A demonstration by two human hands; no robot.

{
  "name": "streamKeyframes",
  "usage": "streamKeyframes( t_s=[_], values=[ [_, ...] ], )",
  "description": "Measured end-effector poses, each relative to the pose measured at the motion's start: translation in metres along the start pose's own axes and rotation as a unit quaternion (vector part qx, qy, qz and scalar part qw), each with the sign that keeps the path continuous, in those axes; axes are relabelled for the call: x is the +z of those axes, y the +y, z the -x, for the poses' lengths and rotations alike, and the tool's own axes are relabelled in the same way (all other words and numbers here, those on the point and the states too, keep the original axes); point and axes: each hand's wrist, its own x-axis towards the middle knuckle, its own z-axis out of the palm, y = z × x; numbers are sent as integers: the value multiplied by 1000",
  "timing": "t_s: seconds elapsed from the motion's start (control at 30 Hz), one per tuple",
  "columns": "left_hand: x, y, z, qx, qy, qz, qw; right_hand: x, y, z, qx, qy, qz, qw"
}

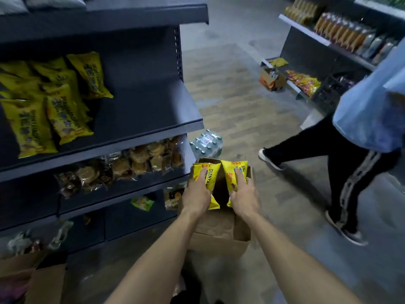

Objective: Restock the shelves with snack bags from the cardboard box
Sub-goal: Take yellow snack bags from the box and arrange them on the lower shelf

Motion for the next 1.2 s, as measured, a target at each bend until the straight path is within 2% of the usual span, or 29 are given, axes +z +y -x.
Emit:
streamKeyframes(
  t_s=[0.27,0.53,0.83,1.2],
  values=[
    [-65,11,48,-32,126,-28,991,-48,-28,25,-125,19,11,992],
    [-113,-12,83,-77,221,-32,972,-49,-82,46,-226,3,-33,974],
    [-162,-51,71,-100,255,-38,961,-30,-149,46,-277,5,-34,960],
    [-233,-106,-32,-63,240,-59,967,2,-244,-14,-251,42,-45,966]
  ],
)
